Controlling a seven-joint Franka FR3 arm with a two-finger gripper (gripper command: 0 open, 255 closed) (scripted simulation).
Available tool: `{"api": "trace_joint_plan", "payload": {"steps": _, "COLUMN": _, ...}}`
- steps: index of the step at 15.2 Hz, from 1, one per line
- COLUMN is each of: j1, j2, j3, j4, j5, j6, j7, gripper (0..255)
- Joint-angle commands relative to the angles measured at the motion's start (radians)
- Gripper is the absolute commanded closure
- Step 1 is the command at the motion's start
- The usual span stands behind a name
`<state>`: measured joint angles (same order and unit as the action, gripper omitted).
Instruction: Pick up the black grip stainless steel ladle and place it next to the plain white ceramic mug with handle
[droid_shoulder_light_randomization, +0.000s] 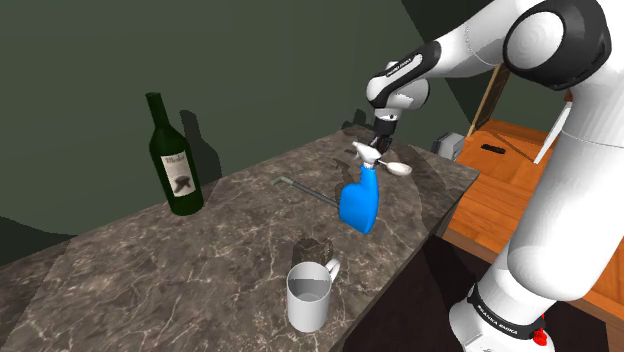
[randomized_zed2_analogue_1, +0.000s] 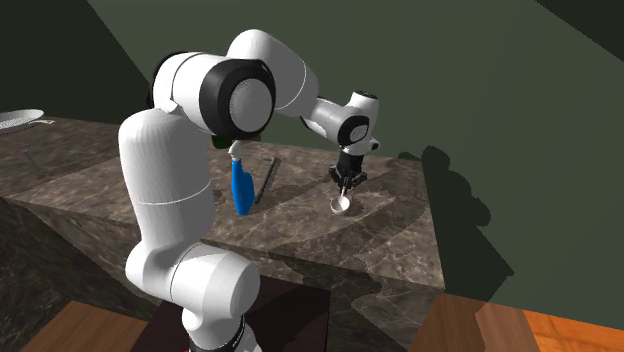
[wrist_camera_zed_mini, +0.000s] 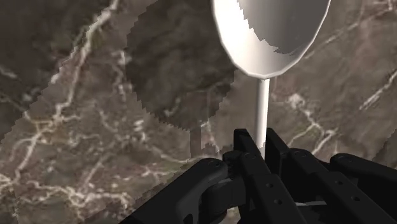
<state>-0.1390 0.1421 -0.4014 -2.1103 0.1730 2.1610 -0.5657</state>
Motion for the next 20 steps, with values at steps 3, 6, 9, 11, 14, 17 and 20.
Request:
{"api": "trace_joint_plan", "payload": {"steps": 3, "j1": 0.003, "j2": -0.028, "j3": -0.002, "j4": 0.024, "j5": -0.018, "j6": -0.048, "j7": 0.017, "gripper": 255}}
{"api": "trace_joint_plan", "payload": {"steps": 6, "j1": 0.005, "j2": -0.049, "j3": -0.004, "j4": 0.043, "j5": -0.03, "j6": -0.085, "j7": 0.028, "gripper": 255}}
{"api": "trace_joint_plan", "payload": {"steps": 9, "j1": 0.006, "j2": -0.067, "j3": -0.005, "j4": 0.064, "j5": -0.041, "j6": -0.122, "j7": 0.038, "gripper": 255}}
{"api": "trace_joint_plan", "payload": {"steps": 11, "j1": 0.007, "j2": -0.078, "j3": -0.005, "j4": 0.079, "j5": -0.047, "j6": -0.147, "j7": 0.044, "gripper": 255}}
{"api": "trace_joint_plan", "payload": {"steps": 14, "j1": 0.008, "j2": -0.093, "j3": -0.005, "j4": 0.103, "j5": -0.056, "j6": -0.184, "j7": 0.052, "gripper": 255}}
{"api": "trace_joint_plan", "payload": {"steps": 17, "j1": 0.008, "j2": -0.106, "j3": -0.005, "j4": 0.129, "j5": -0.063, "j6": -0.222, "j7": 0.06, "gripper": 255}}
{"api": "trace_joint_plan", "payload": {"steps": 20, "j1": 0.009, "j2": -0.117, "j3": -0.005, "j4": 0.158, "j5": -0.069, "j6": -0.26, "j7": 0.067, "gripper": 255}}
